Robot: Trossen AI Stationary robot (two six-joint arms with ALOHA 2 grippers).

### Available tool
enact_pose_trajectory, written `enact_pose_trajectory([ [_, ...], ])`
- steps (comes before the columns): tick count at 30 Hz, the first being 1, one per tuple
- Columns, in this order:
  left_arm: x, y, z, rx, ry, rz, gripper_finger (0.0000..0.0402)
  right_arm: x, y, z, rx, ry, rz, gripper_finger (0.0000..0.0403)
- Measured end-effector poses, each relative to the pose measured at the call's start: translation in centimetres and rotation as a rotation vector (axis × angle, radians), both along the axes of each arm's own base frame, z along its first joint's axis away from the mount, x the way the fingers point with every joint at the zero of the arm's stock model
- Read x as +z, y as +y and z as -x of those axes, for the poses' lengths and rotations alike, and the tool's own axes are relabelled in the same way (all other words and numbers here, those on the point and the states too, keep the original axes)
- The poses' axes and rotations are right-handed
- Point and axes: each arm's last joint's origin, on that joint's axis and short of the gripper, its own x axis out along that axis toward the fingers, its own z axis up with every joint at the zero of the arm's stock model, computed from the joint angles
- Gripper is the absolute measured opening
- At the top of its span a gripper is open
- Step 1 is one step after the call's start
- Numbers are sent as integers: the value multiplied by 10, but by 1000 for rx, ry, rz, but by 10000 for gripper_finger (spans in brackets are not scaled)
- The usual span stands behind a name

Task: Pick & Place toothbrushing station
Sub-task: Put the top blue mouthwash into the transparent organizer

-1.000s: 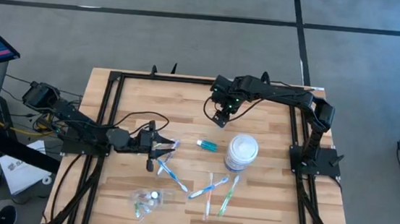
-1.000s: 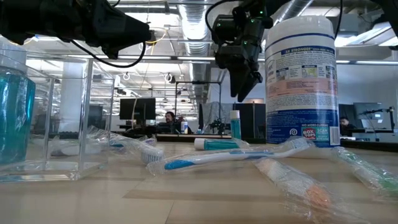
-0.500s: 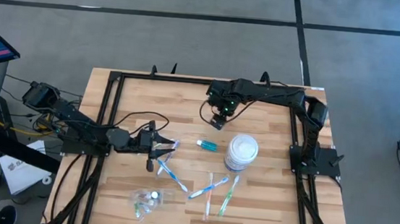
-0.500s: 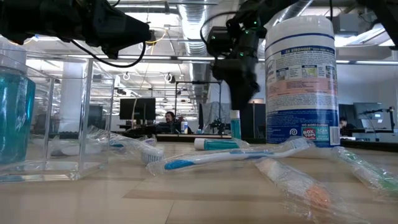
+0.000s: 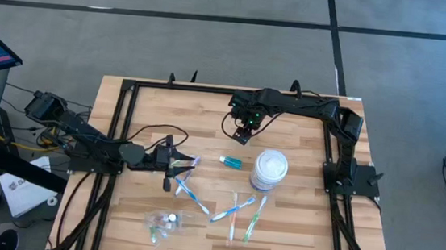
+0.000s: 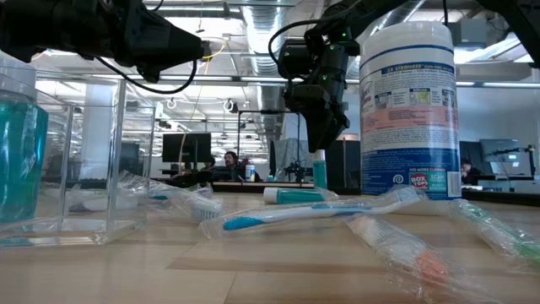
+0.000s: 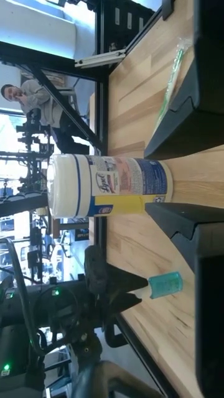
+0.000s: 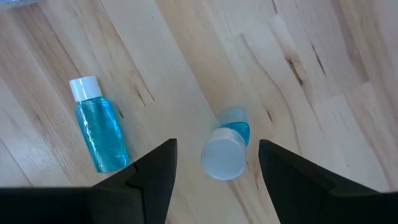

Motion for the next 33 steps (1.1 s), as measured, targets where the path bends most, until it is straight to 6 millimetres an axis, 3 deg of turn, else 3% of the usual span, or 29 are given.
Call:
enact_pose_trajectory([
  [33,0,0,0,0,-1,1,114,0,3,-2,-4,-3,2,216],
])
